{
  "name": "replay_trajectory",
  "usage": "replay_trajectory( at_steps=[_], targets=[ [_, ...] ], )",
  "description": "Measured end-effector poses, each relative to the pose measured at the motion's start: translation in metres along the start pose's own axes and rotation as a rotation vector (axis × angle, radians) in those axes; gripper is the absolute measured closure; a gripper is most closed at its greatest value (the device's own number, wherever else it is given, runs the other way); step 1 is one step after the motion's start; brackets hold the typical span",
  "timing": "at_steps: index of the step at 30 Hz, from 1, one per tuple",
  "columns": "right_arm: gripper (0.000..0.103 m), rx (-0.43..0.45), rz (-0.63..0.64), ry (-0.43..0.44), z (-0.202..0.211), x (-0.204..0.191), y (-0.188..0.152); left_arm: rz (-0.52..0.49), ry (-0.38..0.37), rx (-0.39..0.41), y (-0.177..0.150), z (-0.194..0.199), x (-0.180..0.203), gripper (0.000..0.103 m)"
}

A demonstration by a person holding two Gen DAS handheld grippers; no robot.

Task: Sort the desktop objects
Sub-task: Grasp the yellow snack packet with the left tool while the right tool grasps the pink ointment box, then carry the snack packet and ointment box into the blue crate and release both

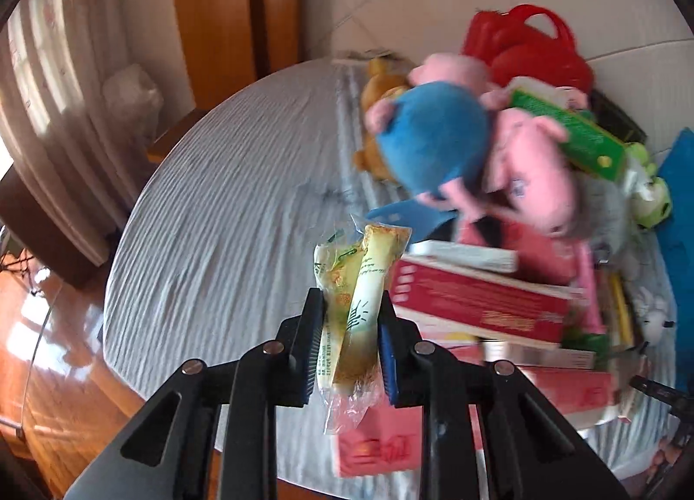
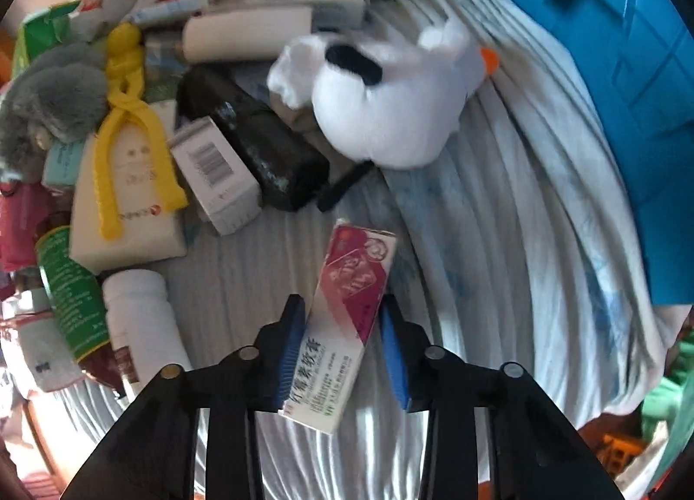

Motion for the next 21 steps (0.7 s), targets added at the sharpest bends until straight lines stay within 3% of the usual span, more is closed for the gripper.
replay_trajectory(
  at_steps=[9,14,21],
  targets=[
    [0.07,0.162,0.092,0.061,0.08,-0.013,0.029,-0.154,-0.168,0.132,0.007,0.087,0.106,0.08],
    [0.07,0.331,0.189,0.083,0.162,-0.03,0.056,-0.221,-0.273,0.208,0.017,0.136,0.173,0.08],
    [0.07,0.562,0.304,0.09,0.29,-0.029,0.08,-0.335,-0.438,0.364,0.038,0.236,0.285,0.08]
  ],
)
Point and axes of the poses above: each gripper's, at about its wrist camera, not at the fingertips, and z roughly against the way its jaws point, x to its right, y to its top, the point moved 10 cm from there along -z, roughly the way its jaws point, and after that the axes turned 14 degrees about y, right-handed, at the moved point
